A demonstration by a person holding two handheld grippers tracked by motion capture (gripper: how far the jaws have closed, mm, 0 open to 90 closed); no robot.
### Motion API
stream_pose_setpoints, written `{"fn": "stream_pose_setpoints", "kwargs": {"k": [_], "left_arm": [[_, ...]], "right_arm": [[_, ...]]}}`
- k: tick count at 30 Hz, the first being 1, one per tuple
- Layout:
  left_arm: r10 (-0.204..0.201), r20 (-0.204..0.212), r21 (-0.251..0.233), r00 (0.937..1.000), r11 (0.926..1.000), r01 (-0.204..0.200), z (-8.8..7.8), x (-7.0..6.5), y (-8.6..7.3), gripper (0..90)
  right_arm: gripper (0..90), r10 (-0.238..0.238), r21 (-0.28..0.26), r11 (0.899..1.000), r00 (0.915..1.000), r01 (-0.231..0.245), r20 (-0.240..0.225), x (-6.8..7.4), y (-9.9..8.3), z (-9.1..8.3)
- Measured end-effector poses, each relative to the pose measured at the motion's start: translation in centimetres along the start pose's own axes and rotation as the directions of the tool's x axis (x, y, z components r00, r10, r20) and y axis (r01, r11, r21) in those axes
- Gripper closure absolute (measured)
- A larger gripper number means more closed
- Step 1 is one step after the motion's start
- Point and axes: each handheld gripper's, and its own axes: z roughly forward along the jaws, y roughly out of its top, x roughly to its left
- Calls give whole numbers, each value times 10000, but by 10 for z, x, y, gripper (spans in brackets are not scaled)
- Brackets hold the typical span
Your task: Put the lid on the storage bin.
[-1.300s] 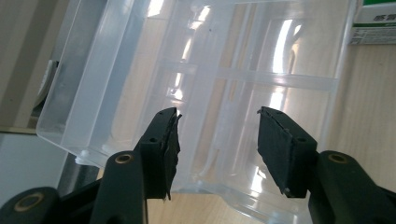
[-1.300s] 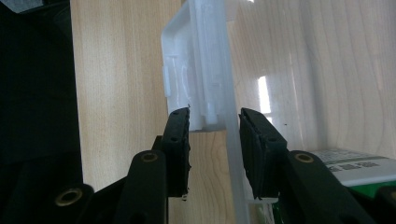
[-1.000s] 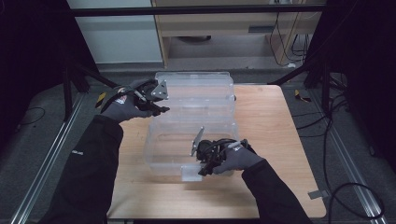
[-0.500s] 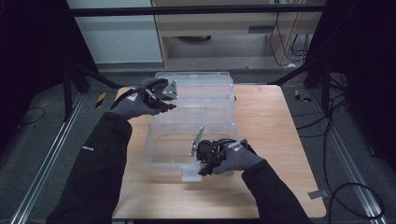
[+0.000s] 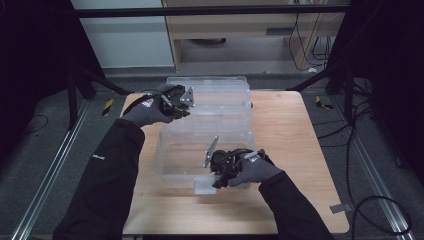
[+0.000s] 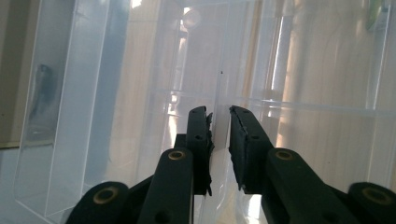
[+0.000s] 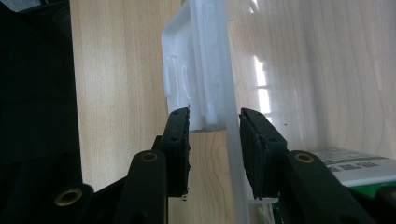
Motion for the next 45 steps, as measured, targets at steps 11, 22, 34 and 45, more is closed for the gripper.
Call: {"fn": "stream_pose_setpoints", "kwargs": {"k": [11,22,34,45], "left_arm": [[109,318,381,9994,9992,-121,-2,1,8,850],[188,711,593,9973,9980,-231,-9,-1,13,876],[289,917,330,9954,9989,-321,-20,-8,14,884],[497,922,-109,9945,9987,-489,-36,-28,12,887]], "right_arm": [[644,-12,63,10000,10000,12,65,1,0,0],[647,-56,133,9999,10000,55,58,2,1,0],[654,-65,185,9998,9997,61,228,4,2,1],[656,-94,114,9999,9995,91,289,5,1,0]]}}
